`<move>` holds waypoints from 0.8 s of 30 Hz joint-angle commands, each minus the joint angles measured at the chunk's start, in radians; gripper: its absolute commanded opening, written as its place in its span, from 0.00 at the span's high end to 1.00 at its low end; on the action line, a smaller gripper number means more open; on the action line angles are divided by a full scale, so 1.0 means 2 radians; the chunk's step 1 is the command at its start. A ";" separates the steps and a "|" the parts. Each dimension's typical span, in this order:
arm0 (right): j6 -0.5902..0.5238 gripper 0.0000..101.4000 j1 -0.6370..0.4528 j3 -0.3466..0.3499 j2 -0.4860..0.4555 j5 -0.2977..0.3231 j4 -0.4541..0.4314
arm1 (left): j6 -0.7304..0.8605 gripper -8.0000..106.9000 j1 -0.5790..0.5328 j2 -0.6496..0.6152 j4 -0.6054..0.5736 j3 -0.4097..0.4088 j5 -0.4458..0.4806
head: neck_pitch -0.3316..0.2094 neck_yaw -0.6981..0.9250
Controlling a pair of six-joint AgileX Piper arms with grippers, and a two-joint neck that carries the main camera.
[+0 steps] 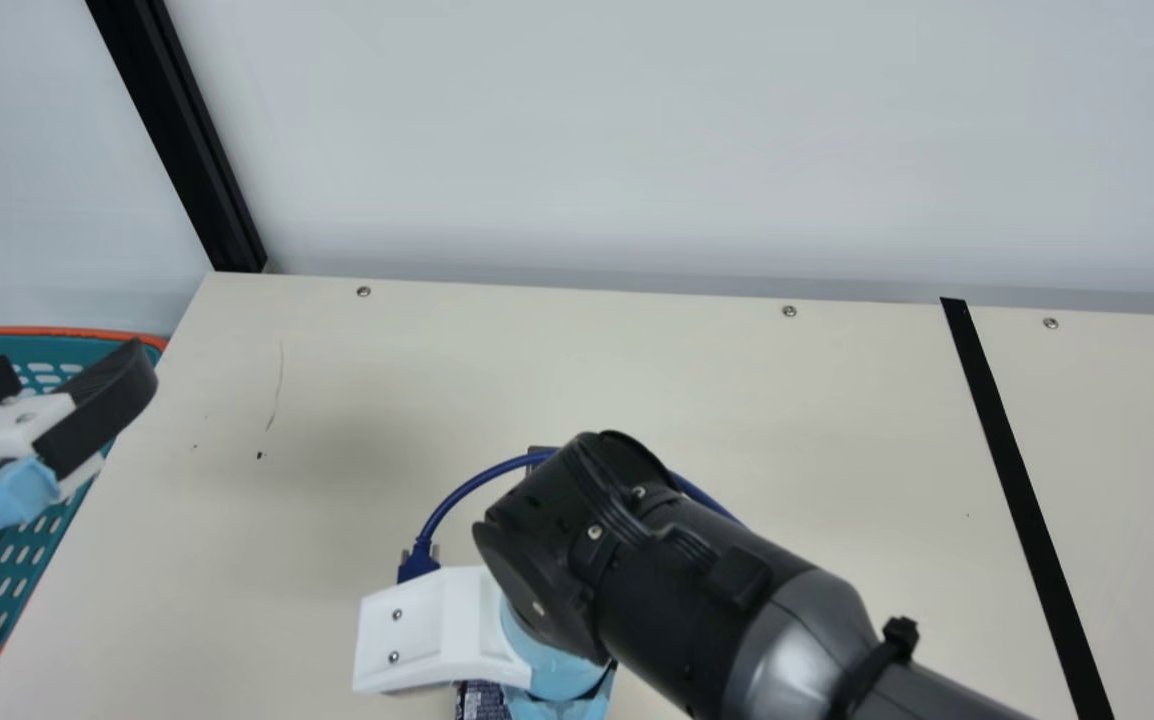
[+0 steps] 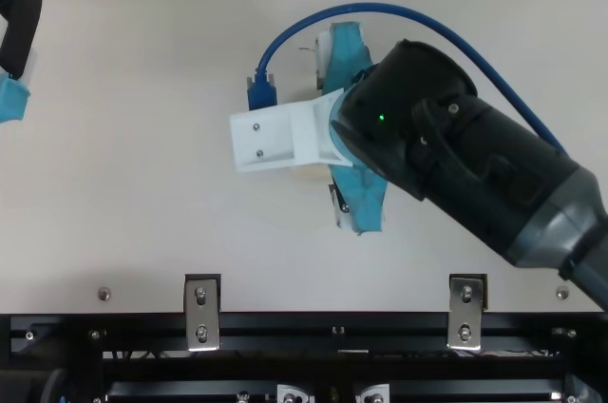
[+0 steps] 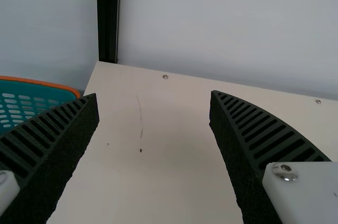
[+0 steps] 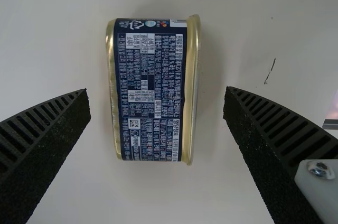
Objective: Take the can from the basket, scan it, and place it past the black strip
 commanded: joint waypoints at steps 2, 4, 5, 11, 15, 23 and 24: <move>-0.001 0.00 -0.002 -0.003 0.005 0.000 0.001 | 0.000 0.15 0.000 0.000 0.000 0.000 0.000 | -0.005 -0.005; -0.001 0.00 -0.004 -0.006 0.008 0.001 0.001 | 0.000 0.15 0.000 0.000 0.000 0.000 0.000 | -0.005 -0.005; -0.001 0.00 -0.004 -0.008 0.010 0.001 0.002 | 0.000 0.15 0.000 0.000 0.000 0.000 0.000 | -0.005 -0.005; 0.000 0.68 -0.006 -0.017 0.019 0.002 0.005 | 0.000 0.15 0.000 0.000 0.000 0.000 0.000 | -0.005 -0.005; 0.004 1.00 -0.008 -0.020 0.022 0.000 0.009 | 0.000 0.15 0.000 0.000 0.000 0.000 0.000 | -0.005 -0.005; 0.023 1.00 -0.017 -0.014 0.015 -0.022 0.030 | 0.000 0.15 0.000 0.000 0.000 0.000 0.000 | -0.005 -0.005; 0.025 1.00 -0.020 -0.012 0.012 -0.027 0.033 | 0.000 0.15 0.000 0.000 0.000 0.000 0.000 | -0.005 -0.005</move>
